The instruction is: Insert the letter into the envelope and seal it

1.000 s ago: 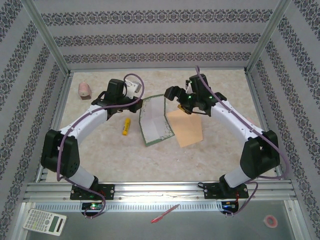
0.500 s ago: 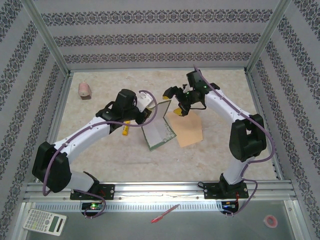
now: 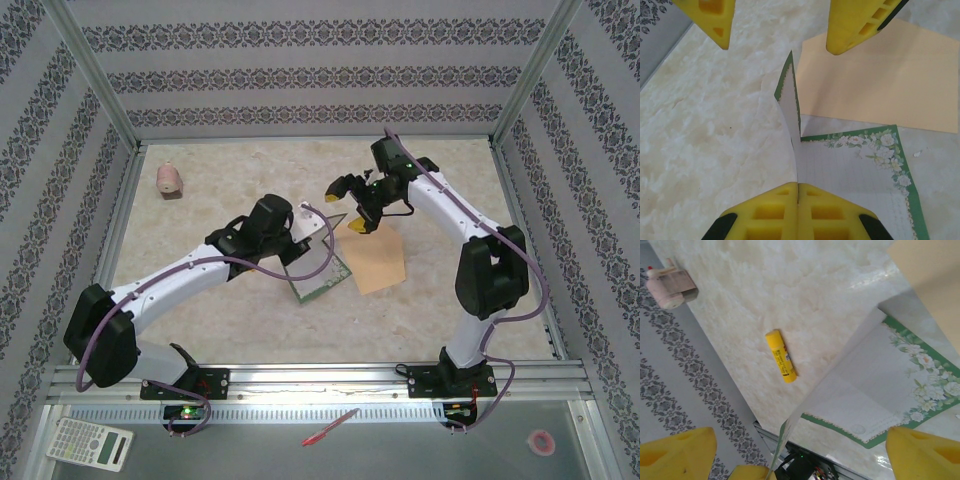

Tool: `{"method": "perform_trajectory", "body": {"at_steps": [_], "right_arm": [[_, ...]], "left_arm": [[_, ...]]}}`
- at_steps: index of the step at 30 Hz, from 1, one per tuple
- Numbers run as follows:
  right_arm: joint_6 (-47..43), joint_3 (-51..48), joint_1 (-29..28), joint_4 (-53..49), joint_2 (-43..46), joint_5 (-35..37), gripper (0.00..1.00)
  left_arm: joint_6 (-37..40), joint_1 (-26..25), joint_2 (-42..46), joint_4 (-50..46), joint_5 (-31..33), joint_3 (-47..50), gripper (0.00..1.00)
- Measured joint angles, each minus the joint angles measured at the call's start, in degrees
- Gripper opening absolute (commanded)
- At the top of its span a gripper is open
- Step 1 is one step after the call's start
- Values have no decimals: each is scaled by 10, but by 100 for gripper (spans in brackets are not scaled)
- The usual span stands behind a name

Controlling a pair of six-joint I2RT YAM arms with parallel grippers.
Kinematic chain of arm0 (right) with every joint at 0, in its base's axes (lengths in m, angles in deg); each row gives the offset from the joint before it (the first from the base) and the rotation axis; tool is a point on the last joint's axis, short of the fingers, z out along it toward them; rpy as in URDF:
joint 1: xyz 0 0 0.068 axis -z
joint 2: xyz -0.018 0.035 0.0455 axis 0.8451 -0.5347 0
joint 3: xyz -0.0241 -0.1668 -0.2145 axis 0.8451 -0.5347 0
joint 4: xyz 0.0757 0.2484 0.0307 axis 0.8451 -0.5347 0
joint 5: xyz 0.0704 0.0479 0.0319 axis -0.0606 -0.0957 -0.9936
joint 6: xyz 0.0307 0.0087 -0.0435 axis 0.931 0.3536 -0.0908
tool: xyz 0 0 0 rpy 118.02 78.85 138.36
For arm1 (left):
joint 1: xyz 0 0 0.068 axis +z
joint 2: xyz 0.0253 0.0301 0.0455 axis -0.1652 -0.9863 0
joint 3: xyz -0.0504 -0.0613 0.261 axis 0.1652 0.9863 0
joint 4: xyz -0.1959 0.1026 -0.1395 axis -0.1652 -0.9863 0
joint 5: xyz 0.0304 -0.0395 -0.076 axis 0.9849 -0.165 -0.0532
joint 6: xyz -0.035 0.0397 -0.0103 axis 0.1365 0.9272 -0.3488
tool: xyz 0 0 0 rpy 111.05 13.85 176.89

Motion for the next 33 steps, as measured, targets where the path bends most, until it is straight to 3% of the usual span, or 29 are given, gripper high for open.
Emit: {"method": "perform_trajectory", "body": {"at_steps": [13,23,28,33], "right_arm": [[17,-6,-15,12,-26,-9,72],[59,-43,-18,55,-31,-17,50],[71,-45,-18,71,-31,-17,31],[78,-46,-18,81,-32,-17,27]], "left_arm": [[33,-29,0,-3,46,0,0],[45,-40,0,-3,66,9,0],[47,-43,0,-3,74,10,0],[47,-46,0,-3,76,12,0]]}}
